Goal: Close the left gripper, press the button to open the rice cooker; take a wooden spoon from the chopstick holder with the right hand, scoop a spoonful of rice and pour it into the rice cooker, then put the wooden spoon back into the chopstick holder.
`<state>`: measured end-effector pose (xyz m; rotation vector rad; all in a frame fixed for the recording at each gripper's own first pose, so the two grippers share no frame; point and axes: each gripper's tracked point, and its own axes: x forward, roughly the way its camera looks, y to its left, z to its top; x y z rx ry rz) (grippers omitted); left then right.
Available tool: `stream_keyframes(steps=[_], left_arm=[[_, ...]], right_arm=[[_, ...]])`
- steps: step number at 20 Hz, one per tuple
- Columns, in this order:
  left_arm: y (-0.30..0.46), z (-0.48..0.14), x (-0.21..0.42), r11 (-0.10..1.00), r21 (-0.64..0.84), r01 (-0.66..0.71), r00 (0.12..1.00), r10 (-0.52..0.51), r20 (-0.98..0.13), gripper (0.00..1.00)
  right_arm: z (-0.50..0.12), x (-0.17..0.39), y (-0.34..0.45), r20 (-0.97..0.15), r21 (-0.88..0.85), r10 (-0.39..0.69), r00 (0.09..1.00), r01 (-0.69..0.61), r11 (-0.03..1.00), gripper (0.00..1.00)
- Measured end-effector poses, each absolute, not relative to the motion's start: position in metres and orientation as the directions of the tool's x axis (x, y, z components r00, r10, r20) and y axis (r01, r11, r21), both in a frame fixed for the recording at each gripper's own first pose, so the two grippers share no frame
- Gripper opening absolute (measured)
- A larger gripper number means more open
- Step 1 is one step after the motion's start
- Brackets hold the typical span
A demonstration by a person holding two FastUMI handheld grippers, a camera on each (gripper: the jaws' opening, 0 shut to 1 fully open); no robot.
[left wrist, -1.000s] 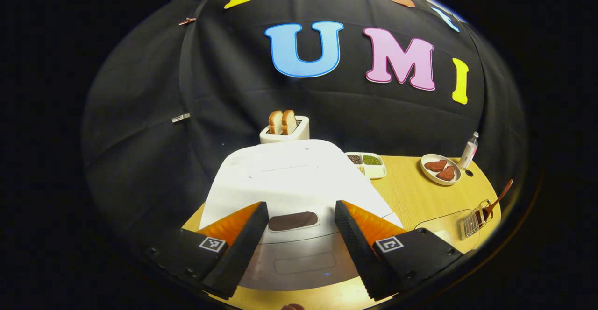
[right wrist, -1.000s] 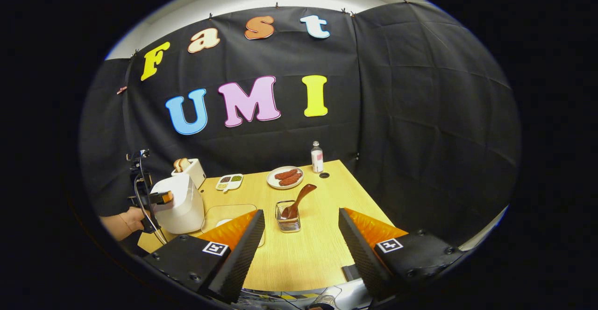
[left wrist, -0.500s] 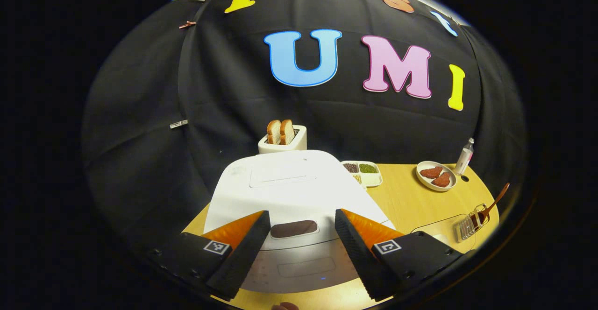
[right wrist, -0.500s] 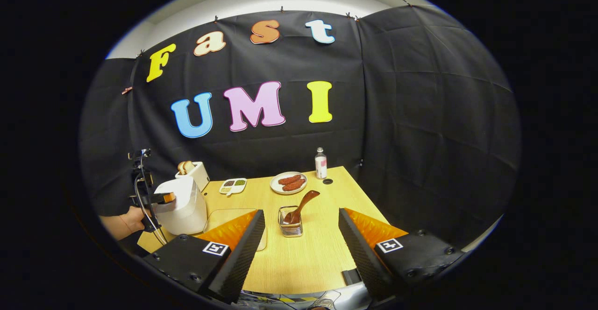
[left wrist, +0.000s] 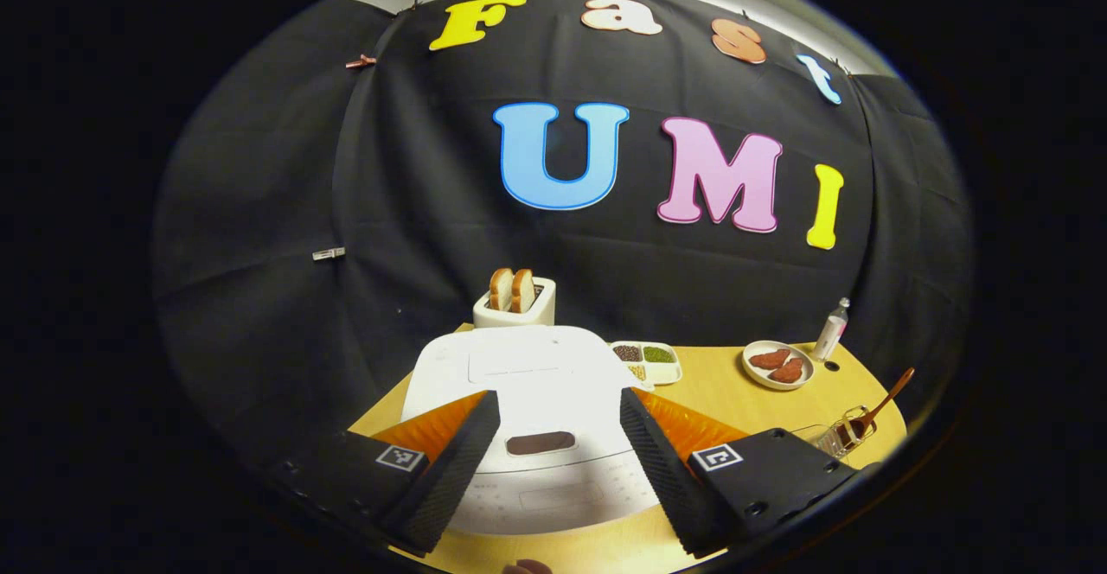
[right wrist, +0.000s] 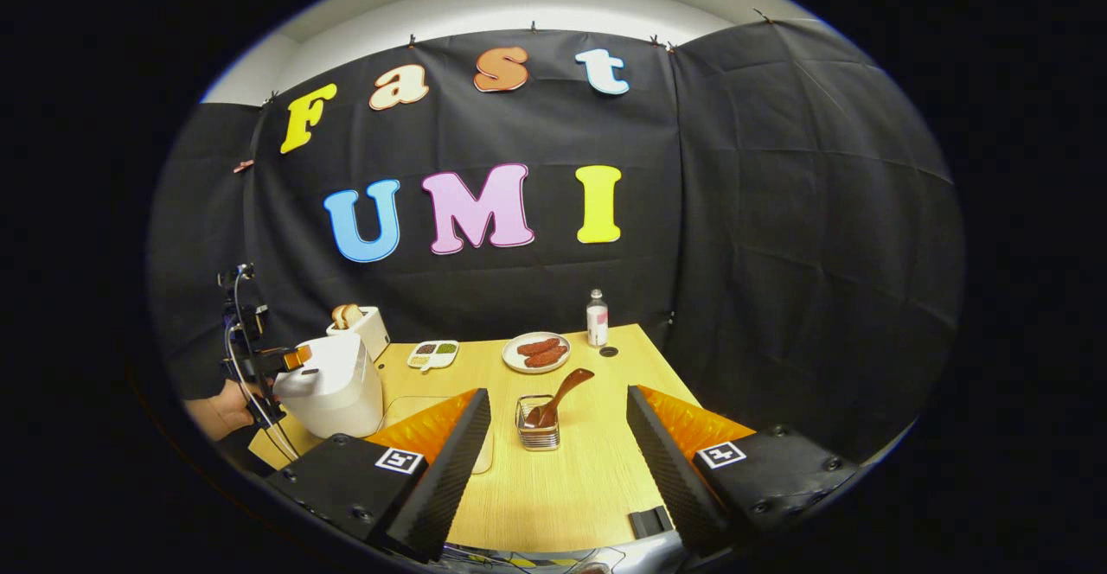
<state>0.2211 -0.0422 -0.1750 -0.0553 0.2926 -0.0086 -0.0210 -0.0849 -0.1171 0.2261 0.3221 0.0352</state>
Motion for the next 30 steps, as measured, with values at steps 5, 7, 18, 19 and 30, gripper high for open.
stream_keyframes(steps=[5,7,18,19,30], left_arm=[[-0.038,-0.134,0.186,0.998,-0.063,0.023,0.982,-0.034,-0.187,0.96],[-0.034,-0.118,0.170,0.996,-0.084,0.023,0.988,-0.036,-0.150,0.96],[0.003,-0.031,0.077,0.997,-0.081,0.015,0.999,-0.012,0.036,0.95],[0.003,-0.029,0.068,0.997,-0.076,0.008,0.999,-0.004,0.041,0.95],[-0.005,-0.003,0.013,0.993,-0.121,0.013,0.997,-0.004,0.078,0.95]], right_arm=[[-0.097,-0.009,-0.063,-0.275,0.214,0.112,0.955,-0.053,0.975,0.99],[-0.093,-0.005,-0.058,-0.263,0.201,0.123,0.957,-0.070,0.977,0.98],[-0.064,0.017,-0.036,-0.177,0.157,0.161,0.971,-0.134,0.979,0.98],[-0.062,0.017,-0.035,-0.168,0.157,0.162,0.972,-0.136,0.978,0.98],[-0.034,0.005,-0.020,-0.080,0.126,0.182,0.980,-0.171,0.977,0.99]])
